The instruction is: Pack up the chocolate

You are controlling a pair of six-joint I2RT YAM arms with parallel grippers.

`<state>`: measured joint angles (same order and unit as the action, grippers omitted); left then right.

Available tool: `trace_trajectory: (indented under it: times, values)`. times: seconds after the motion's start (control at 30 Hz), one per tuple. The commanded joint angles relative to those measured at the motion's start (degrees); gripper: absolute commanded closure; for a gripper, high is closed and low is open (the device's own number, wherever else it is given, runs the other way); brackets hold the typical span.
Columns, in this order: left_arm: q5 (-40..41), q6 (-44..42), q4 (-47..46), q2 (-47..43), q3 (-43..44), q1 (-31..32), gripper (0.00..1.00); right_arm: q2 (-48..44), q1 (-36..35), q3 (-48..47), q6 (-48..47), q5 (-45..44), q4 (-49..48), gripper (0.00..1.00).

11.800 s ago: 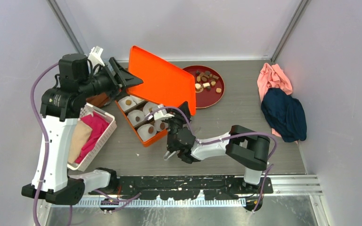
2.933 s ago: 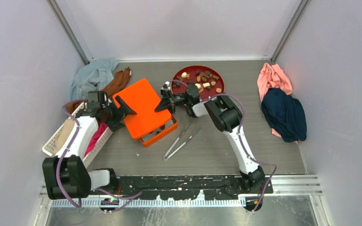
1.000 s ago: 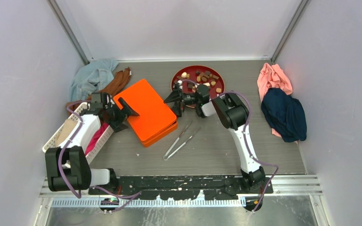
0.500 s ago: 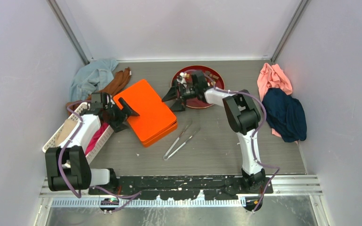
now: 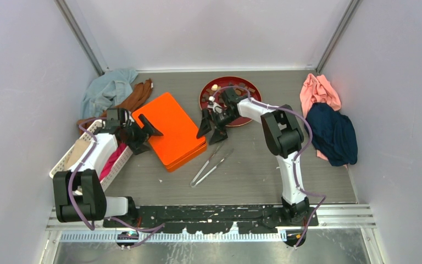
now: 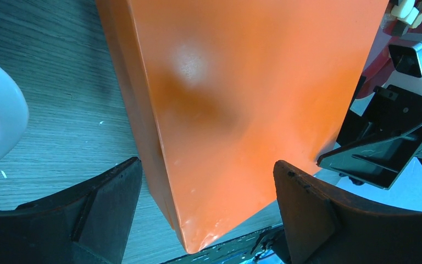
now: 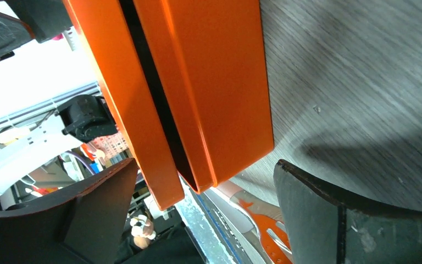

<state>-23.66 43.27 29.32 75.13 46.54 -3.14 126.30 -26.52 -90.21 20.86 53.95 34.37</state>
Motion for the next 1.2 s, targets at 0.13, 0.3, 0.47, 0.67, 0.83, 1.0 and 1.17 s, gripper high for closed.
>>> trace_trajectory:
  times: [0.13, 0.3, 0.47, 0.67, 0.83, 1.0, 1.17]
  values:
    - [-1.65, -0.79, -1.83, -0.50, 0.13, -0.50, 0.11, -4.39, -0.32, 0.09, -1.77, -5.72, 6.28, 0.00]
    - [-1.78, -0.97, -1.66, -0.55, 0.30, -0.47, 0.11, -6.55, -0.32, -1.41, -2.08, -9.02, 8.33, 0.00]
    - [-1.81, -1.25, -1.14, -0.89, 0.48, -0.47, 0.11, -8.07, -0.32, -2.91, -2.18, -11.70, 9.84, 0.00]
    - [-1.83, -1.49, -0.45, -1.55, 1.11, -0.47, 0.11, -9.02, -0.33, -3.35, -2.67, -14.13, 10.83, 0.00]
    - [-1.72, -1.69, 0.39, -1.94, 1.71, -0.48, 0.11, -9.63, -0.31, -4.21, -2.76, -15.41, 11.46, 0.00]
    - [-1.68, -1.60, 0.81, -2.73, 1.54, -0.47, 0.11, -10.85, -0.46, -4.36, -2.35, -15.63, 11.13, 0.00]
    - [-1.66, -1.68, 1.89, -3.97, 1.68, -0.47, 0.11, -12.29, -1.43, -4.98, 0.12, -16.30, 8.18, 0.00]
